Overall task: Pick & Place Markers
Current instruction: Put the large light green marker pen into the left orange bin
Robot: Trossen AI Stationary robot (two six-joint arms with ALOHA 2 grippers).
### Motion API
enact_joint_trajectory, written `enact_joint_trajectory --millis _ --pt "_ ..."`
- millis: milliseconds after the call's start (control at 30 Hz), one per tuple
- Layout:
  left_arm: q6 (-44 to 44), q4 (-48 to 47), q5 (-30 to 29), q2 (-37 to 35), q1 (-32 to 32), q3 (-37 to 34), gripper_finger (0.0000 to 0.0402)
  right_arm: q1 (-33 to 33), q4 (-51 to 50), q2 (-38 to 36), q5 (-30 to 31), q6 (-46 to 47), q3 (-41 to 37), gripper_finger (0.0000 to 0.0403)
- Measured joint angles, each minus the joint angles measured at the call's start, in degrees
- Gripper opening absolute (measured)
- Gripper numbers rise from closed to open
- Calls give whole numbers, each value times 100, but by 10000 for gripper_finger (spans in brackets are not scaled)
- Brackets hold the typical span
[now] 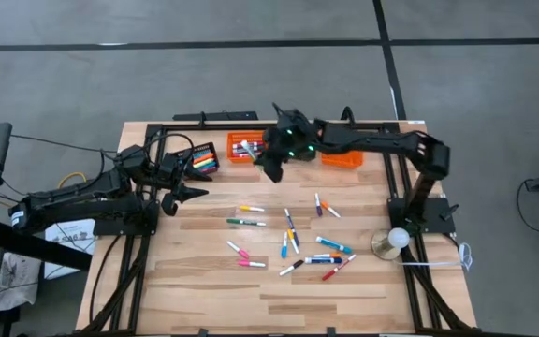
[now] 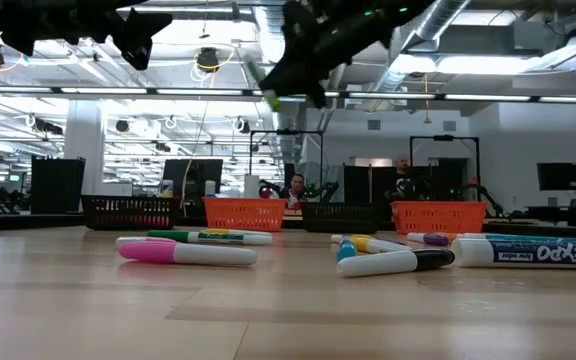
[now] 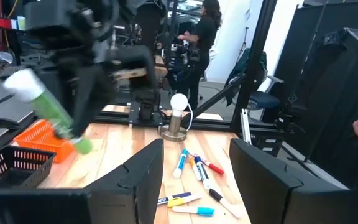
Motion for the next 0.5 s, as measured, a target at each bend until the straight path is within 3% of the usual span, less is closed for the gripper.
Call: enact_joint_trajectory --millis 267,500 --pt "1 29 -4 -1 19 0 184 -549 -1489 1161 535 -1212 1769 48" --pt "25 97 -7 79 26 -2 184 -943 -2393 2107 563 -2056 3055 48"
